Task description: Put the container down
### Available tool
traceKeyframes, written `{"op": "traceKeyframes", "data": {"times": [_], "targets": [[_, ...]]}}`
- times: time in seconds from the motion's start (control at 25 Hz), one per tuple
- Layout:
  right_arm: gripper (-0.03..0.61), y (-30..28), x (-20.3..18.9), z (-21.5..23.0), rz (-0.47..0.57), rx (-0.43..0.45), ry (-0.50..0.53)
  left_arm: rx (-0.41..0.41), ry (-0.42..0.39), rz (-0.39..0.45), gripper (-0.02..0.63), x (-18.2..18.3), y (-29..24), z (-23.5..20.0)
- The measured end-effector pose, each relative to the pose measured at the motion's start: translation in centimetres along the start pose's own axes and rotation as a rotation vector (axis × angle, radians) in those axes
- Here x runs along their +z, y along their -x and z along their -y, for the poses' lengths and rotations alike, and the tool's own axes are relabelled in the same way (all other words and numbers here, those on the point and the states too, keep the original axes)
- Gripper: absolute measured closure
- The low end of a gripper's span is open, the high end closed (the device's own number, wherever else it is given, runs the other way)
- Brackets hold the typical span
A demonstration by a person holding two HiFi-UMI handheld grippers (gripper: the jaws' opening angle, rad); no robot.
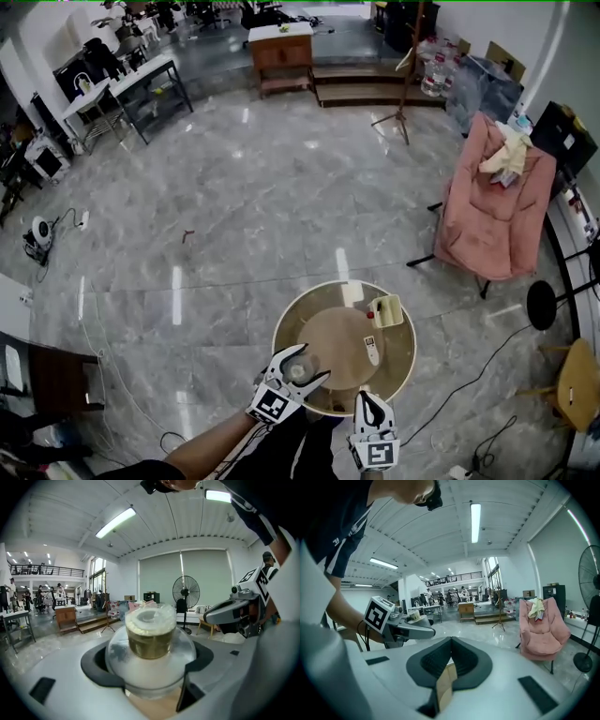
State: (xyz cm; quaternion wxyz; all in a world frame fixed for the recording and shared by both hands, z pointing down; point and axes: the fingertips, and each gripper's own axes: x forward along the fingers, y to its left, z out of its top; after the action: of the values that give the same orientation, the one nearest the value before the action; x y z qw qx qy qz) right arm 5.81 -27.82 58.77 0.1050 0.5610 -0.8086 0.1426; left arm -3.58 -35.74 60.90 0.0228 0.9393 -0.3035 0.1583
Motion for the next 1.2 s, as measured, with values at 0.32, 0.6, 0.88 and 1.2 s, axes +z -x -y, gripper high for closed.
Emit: {"op": "traceKeyframes", "data": {"times": [0.32, 0.6, 0.88, 1.2], "targets": [[0.551, -5.1, -7.5, 2.2, 0.048, 0.019, 0.112, -0.002, -0.077, 0.030, 0.273, -8.1, -5.2, -2.0], [0.551, -7.5, -14.3, 2.9, -0.004, 0.005, 0.093, -0.050, -0.053, -0.029, 0.274, -16.8, -9.3, -1.3], [0.551, -9.7, -20.2, 4.7, -0.057, -0.007, 0.058, -0.040, -0.038, -0.079, 0.273, -23.3, -14.4, -1.2], [0.551, -11.8, -24.2, 6.1, -0.090, -0.016, 0.042, -0.063, -0.042, -0.125, 0.273, -28.7, -18.6, -2.2]]}}
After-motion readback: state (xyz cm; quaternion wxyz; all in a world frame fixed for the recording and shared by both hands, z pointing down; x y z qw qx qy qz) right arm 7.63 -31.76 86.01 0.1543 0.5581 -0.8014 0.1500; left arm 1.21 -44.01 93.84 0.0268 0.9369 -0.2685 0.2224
